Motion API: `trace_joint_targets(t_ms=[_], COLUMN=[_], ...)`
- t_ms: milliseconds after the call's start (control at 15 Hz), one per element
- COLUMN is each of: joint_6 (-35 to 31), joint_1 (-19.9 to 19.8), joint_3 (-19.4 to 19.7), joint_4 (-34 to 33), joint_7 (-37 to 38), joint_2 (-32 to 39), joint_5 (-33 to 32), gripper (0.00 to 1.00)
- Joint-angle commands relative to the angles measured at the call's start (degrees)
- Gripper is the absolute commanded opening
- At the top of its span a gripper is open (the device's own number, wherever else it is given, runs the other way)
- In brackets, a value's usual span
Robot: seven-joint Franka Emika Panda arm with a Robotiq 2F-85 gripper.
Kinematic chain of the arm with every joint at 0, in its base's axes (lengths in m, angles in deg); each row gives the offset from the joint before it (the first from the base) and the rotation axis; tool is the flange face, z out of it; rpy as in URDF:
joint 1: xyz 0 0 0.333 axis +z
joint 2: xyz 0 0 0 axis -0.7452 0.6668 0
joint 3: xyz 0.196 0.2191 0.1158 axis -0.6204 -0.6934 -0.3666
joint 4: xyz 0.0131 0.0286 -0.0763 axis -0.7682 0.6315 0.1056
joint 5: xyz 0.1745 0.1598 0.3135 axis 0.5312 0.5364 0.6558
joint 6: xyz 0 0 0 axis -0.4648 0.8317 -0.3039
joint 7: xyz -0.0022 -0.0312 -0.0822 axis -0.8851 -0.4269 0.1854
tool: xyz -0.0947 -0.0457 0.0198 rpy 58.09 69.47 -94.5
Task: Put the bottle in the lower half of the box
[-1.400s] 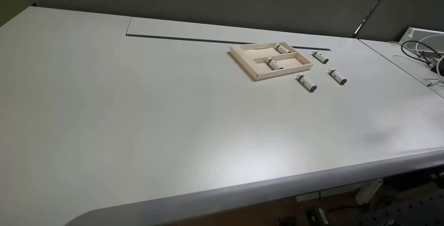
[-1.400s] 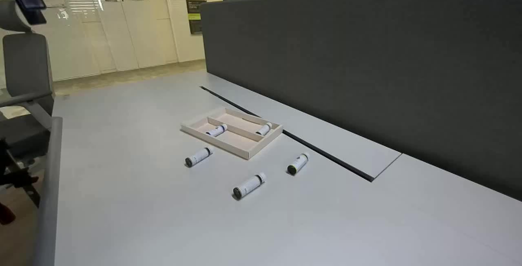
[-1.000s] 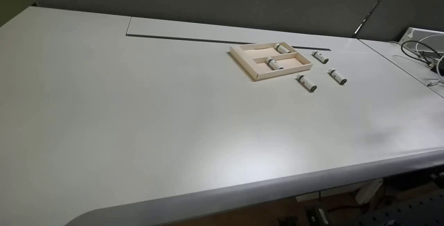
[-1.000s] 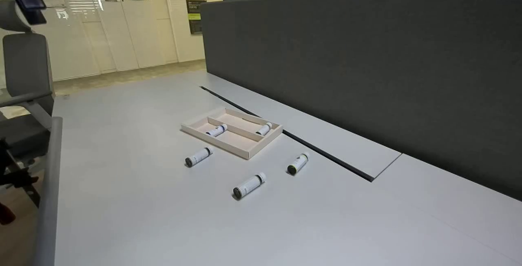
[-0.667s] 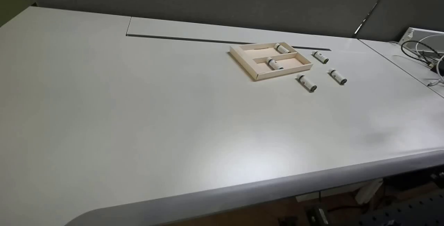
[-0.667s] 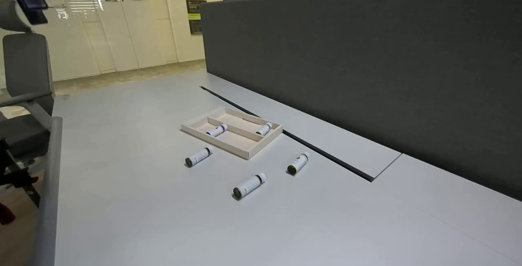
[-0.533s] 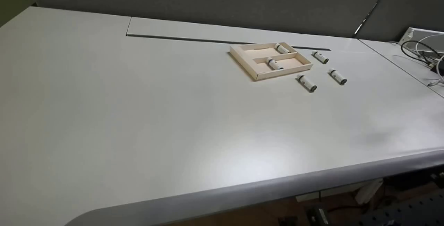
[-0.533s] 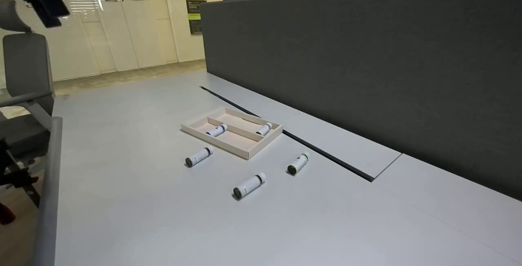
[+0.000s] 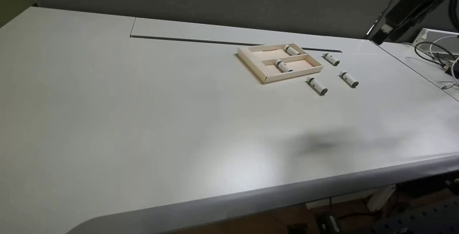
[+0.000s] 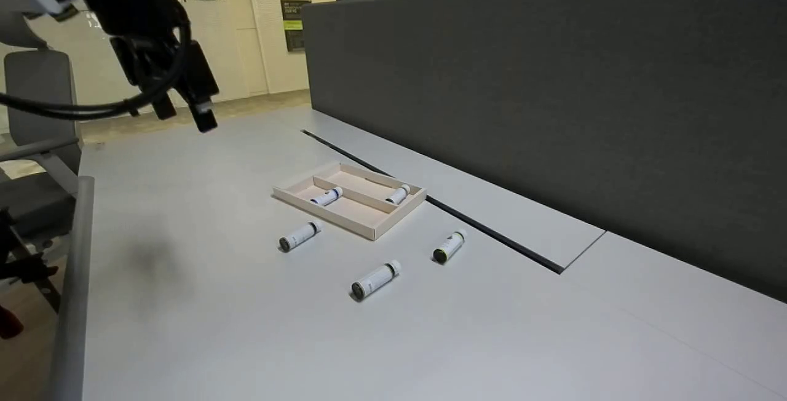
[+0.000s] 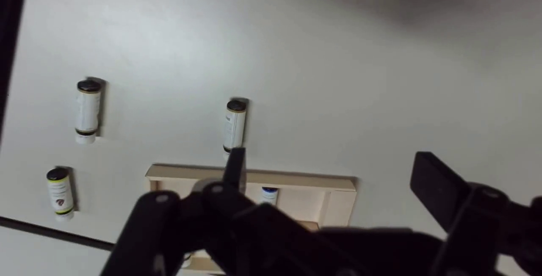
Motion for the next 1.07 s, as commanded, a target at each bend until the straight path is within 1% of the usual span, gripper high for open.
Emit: trace_joint_targets(t_ms=[0,67,133,200,267,333,400,533,800,1000], joint_6=[-0.8,-0.4,-0.8,0.5,-1.1,-1.3,-1.6,-1.6,-1.5,-2.8], joint_1=[-2.2,-3.5,-4.7,-5.2,-7.0,-7.9,-8.7,-9.1,-9.0,-11.6], joint_3=[-3.0,-4.3,-5.3,-5.3,-7.6,-8.5,-9.2,-9.8,-9.8,-10.4], joint_4=[-10.4,-13.5,-16.5,-20.1,-12.5,-14.6,-14.8,-14.2,-13.5,-18.2], joint_7=[-2.4,-1.7,1.1,6.2,1.5,2.7,2.6,2.4,2.2,2.8], joint_2=[14.9,18.7,22.5,26.2,18.5,21.4,22.3,21.5,19.9,25.9], joint_5=[1.6,1.1,-1.6,-6.6,-3.1,-4.6,-4.5,-4.3,-4.0,-2.6], gripper=[1.0,1.0,1.0,1.0,1.0,1.0,1.0,1.0,1.0,1.0])
